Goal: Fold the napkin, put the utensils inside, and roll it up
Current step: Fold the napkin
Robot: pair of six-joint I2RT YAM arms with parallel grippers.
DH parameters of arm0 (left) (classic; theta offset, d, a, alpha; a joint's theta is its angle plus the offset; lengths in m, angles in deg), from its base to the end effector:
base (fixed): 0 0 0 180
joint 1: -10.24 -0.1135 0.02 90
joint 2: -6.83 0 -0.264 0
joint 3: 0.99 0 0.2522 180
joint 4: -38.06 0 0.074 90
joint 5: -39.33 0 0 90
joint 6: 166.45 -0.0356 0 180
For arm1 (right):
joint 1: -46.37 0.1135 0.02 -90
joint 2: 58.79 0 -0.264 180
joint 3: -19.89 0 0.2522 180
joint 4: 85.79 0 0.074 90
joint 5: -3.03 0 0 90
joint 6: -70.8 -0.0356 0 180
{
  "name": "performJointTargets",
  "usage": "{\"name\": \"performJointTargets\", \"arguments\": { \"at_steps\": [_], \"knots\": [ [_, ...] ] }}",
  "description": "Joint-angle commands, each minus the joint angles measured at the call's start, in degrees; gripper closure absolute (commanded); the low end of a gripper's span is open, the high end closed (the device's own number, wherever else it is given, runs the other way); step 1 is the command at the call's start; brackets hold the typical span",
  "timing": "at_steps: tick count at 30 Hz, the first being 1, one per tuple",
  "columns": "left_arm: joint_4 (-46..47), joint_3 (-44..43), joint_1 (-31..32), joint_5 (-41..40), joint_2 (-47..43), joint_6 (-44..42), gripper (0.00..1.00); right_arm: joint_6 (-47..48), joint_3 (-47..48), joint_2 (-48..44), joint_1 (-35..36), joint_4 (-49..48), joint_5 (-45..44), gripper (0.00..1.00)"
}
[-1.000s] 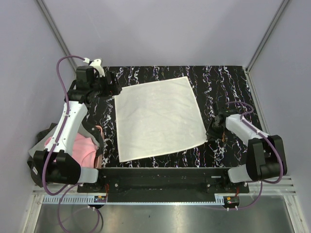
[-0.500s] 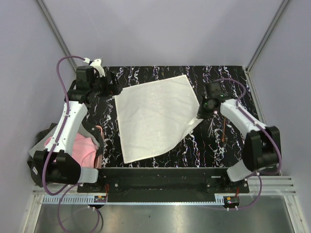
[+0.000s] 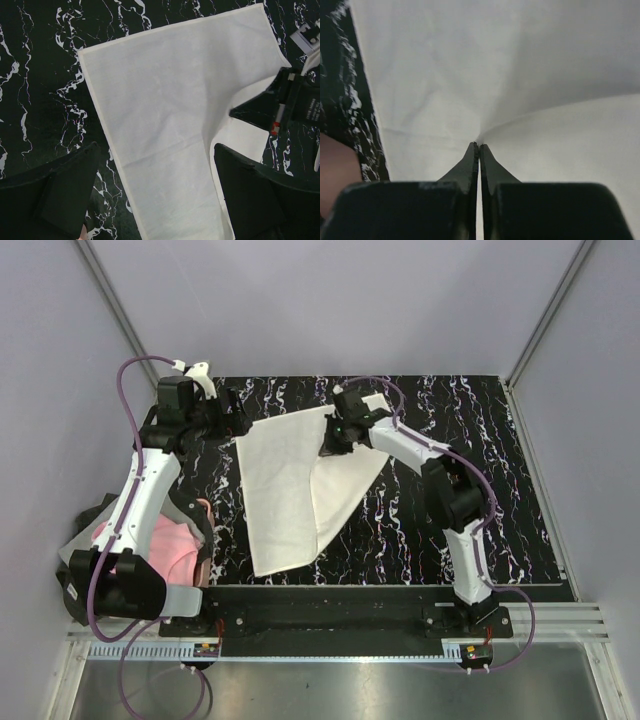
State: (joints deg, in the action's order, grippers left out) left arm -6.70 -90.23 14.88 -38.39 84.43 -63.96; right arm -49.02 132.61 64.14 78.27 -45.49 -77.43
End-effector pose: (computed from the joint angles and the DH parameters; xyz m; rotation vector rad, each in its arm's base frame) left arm 0.2998 -0.0319 0.3628 -0.0223 2.1611 -0.4035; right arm 0.4053 0.2592 0.2062 -0.1229 2.5534 0.6535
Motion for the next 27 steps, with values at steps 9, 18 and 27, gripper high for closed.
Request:
{"name": "performJointTargets", "arguments": {
  "at_steps": [9, 18, 27],
  "knots": [
    [2.9, 0.2, -0.3, 1.4, -2.1, 0.3, 0.01, -8.5, 29.6, 21.2, 4.2, -14.3, 9.1, 1.0],
    [3.1, 0.2, -0.3, 1.9, -1.6, 0.6, 0.01, -13.2, 52.1, 36.6, 6.3, -15.0, 10.2, 1.0],
    [3.1, 0.2, -0.3, 2.2, -1.3, 0.8, 0.01, -19.8, 52.0, 39.8, 7.6, -30.2, 9.2, 1.0]
  ]
}}
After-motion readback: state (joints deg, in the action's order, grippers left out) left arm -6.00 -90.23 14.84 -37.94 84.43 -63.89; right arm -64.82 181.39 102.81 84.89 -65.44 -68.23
